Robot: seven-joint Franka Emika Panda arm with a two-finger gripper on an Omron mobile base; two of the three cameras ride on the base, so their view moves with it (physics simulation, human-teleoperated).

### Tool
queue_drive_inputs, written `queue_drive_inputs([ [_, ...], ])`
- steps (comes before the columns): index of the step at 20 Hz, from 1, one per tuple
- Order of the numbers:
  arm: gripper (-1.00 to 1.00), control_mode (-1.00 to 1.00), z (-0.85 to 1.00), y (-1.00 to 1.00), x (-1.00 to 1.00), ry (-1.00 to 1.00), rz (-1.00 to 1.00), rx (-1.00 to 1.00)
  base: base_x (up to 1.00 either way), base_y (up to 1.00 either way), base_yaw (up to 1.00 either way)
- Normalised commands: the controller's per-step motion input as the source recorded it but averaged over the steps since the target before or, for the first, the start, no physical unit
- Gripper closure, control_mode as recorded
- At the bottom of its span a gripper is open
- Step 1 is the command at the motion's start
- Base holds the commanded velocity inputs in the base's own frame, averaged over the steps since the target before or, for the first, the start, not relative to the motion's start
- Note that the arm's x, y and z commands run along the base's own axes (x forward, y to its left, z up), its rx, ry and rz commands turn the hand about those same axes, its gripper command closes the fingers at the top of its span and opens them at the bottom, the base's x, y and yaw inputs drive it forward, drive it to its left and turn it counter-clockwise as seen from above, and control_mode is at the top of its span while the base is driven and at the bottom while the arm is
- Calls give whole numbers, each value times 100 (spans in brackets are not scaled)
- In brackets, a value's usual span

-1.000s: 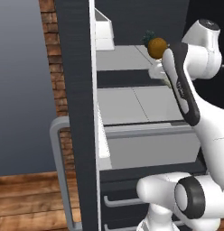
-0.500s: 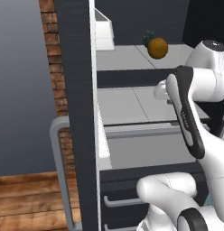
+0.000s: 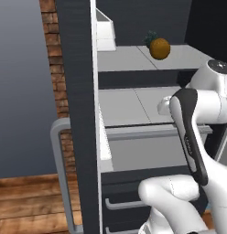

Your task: Pick the egg and butter from the fridge and place them by the bowl for mixing.

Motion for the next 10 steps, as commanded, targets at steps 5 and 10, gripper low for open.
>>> queue_drive_inputs([
  [5, 100, 100, 0, 0, 0, 0, 0, 0, -39, -8, 0],
  [10, 100, 100, 0, 0, 0, 0, 0, 0, -83, -11, -2],
])
